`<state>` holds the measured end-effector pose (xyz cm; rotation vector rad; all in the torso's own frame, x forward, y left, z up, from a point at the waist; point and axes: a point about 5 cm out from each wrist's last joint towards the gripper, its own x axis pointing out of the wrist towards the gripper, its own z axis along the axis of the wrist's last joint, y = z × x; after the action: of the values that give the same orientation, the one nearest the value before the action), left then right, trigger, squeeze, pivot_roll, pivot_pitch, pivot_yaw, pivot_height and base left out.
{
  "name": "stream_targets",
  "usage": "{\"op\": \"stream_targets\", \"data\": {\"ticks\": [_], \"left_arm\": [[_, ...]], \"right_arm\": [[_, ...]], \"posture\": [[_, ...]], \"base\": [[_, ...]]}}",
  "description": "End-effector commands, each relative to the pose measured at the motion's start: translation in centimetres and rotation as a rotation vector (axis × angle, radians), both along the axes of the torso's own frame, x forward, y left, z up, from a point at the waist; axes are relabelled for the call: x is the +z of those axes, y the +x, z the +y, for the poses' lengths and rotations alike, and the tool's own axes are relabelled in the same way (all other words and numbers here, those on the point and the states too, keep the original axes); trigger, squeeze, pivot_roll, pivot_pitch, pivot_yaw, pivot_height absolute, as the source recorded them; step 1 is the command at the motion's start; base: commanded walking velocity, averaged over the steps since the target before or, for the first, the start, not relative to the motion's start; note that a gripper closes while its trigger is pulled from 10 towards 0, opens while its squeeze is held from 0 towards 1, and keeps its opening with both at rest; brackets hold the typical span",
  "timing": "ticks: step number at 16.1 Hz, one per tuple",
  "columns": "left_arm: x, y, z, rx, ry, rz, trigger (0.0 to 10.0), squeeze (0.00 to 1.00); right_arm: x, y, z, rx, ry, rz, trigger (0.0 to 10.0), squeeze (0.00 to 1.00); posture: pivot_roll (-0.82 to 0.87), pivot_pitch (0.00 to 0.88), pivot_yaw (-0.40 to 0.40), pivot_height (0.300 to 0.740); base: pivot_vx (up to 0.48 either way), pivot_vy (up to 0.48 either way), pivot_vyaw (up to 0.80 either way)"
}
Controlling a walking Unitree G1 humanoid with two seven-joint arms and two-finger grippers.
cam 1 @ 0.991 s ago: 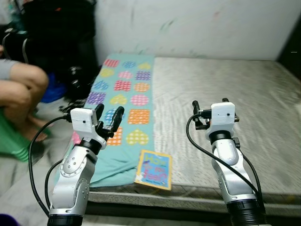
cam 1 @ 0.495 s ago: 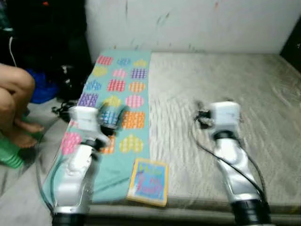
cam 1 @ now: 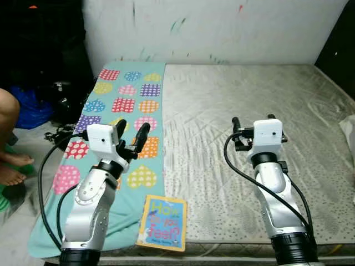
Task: Clean up the room
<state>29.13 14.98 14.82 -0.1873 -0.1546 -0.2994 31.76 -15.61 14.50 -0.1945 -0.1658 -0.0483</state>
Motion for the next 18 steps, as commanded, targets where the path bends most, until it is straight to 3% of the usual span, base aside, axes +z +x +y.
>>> {"op": "stream_targets", "data": {"ticks": [1,8,18], "left_arm": [[0.09,-0.04,0.57,0.024,0.010,0.001,10.0,0.00],[0.66,0.23,1.23,0.039,0.019,-0.015,10.0,0.00],[0.30,0.10,0.56,0.028,0.006,-0.004,10.0,0.00]], "right_arm": [[0.41,0.16,0.69,0.024,0.005,-0.016,10.0,0.00],[0.22,0.52,0.82,0.027,-0.006,-0.001,10.0,0.00],[-0.18,0.59,0.78,0.042,0.015,0.011,10.0,0.00]], "posture": [[-0.03,0.000,-0.020,0.740],[-0.01,0.000,-0.032,0.740],[-0.01,0.000,-0.046,0.740]], "base": [[0.000,-0.277,0.00],[0.000,-0.341,0.00],[0.000,-0.349,0.00]]}}
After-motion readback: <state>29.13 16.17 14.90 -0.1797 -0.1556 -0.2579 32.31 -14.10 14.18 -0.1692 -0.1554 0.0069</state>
